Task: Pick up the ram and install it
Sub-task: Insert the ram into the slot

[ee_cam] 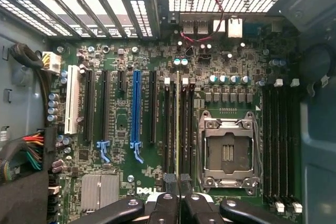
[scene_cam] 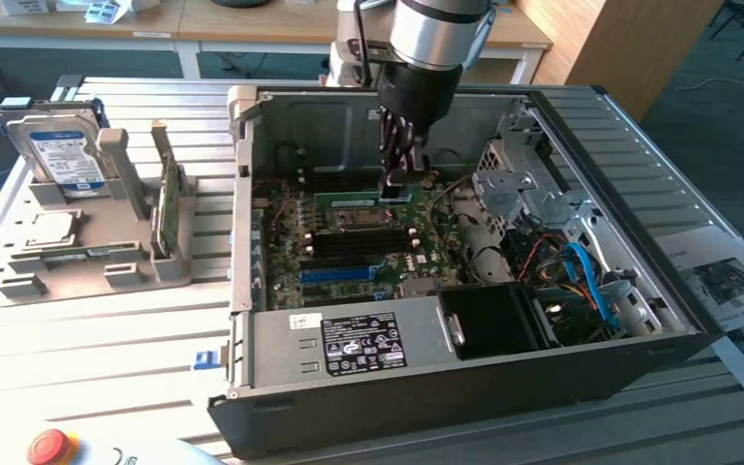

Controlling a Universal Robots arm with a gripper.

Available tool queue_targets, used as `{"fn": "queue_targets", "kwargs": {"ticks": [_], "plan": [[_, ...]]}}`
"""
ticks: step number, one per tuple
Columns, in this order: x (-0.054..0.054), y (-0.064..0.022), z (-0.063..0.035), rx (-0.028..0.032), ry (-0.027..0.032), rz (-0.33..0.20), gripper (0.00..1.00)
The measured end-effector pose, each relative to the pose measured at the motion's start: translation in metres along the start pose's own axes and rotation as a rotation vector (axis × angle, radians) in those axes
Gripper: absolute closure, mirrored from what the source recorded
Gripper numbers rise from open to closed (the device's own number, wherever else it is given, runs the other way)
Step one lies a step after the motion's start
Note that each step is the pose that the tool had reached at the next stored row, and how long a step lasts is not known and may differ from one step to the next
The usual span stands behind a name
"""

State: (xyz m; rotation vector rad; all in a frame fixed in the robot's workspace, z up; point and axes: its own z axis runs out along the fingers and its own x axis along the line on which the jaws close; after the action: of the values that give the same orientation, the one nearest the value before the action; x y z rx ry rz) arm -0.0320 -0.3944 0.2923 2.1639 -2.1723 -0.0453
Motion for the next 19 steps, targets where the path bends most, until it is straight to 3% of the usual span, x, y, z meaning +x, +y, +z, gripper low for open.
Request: {"fn": "queue_targets", "kwargs": {"ticks": [19], "plan": [[-0.001, -0.0018, 0.0242, 0.0000, 0.0025, 0.000, 0.88]]}}
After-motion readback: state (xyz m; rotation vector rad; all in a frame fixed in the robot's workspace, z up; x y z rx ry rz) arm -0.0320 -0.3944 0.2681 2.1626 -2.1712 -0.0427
